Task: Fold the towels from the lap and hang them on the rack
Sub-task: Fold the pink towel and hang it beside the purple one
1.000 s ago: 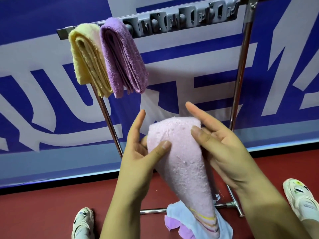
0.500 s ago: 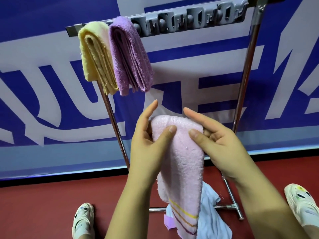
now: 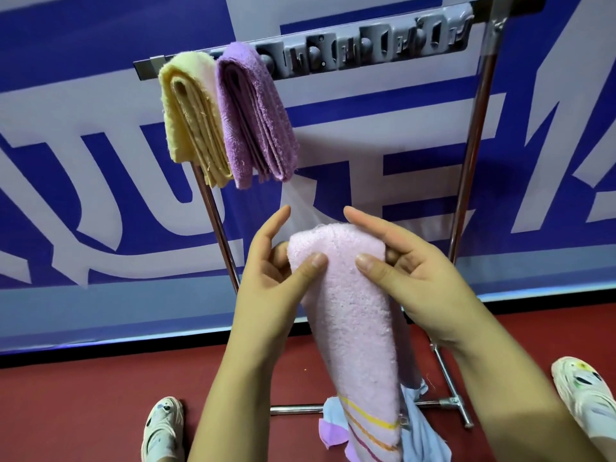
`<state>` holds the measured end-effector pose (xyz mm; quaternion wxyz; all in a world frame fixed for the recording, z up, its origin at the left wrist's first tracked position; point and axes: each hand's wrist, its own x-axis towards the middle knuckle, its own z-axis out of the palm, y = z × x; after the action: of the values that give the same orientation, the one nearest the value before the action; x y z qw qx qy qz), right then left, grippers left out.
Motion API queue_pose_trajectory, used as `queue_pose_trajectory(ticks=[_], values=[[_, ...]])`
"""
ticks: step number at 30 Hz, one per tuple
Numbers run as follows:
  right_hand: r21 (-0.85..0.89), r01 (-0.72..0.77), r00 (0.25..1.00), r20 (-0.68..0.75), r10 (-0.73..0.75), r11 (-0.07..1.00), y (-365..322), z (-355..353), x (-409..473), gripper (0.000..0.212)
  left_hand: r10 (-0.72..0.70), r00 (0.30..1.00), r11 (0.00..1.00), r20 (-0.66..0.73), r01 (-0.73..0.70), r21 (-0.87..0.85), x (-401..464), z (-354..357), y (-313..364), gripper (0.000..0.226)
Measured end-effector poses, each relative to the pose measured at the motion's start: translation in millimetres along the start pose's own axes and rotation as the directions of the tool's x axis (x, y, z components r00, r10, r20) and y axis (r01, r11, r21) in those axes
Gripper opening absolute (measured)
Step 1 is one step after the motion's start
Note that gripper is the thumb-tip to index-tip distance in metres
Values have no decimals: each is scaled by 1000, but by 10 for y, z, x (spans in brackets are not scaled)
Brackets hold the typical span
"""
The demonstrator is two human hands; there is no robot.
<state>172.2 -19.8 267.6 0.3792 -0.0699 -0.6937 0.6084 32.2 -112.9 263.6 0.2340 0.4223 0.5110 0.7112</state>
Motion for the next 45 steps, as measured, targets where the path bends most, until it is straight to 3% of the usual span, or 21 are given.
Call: queue_pose_trajectory(ticks=[3, 6, 10, 21, 24, 30, 32, 34, 36, 37, 39, 40, 41, 42, 45], values=[[-109, 6, 999, 48, -1, 994, -89, -24, -12, 52, 85, 995, 995, -44, -83, 49, 16, 12, 47, 59], [-244, 47, 999, -4, -49, 969, -184, -45, 19, 55, 145, 987, 982, -70, -135, 129, 29, 27, 41, 58], [-318, 104, 991, -51, -126, 943, -263, -48, 109, 59, 195, 976, 978, -95, -187, 88, 60, 103, 115, 58], [-17, 250, 962, -108, -250, 968, -817, -191, 662, 53, 360, 933, 932, -15, -359, 57, 593, 206, 720, 51], [1, 250, 964, -91, -249, 968, -975, -215, 881, 48, 343, 939, 939, -37, -341, 45, 802, 224, 919, 54], [86, 261, 962, -102, -252, 961, -1239, -239, 1214, 40, 100, 994, 995, 48, -99, -30, 1117, 263, 1192, 63], [82, 236, 970, -76, -230, 968, -1305, -245, 1289, 38, 98, 993, 995, 67, -98, -10, 1182, 293, 1255, 52], [-32, 186, 981, -57, -188, 982, -1370, -265, 1364, 38, 126, 992, 992, 23, -126, -17, 1257, 305, 1323, 34], [-334, 154, 969, -134, -209, 930, -1451, -290, 1446, 34, 140, 990, 990, 8, -140, -8, 1320, 326, 1399, 30], [-529, 146, 939, -193, -286, 836, -1498, -311, 1497, 32, 140, 990, 990, 23, -140, -12, 1349, 342, 1440, 32], [-849, 128, 866, -156, -474, 513, -1611, -339, 1598, 37, 140, 988, 990, 65, -138, -36, 1412, 364, 1518, 34], [-920, 131, 860, -79, -504, 369, -1673, -335, 1641, 43, 146, 987, 989, 75, -142, -46, 1451, 366, 1552, 33], [-946, 149, 875, -10, -484, 289, -1742, -331, 1685, 48, 151, 985, 988, 78, -148, -44, 1488, 363, 1582, 33], [-940, 188, 901, 51, -430, 283, -1818, -333, 1726, 50, 153, 985, 988, 80, -151, -35, 1527, 353, 1608, 32], [-857, 272, 962, 232, -142, 437, -2016, -338, 1824, 46, 138, 986, 990, 94, -138, -4, 1638, 298, 1630, 35]])
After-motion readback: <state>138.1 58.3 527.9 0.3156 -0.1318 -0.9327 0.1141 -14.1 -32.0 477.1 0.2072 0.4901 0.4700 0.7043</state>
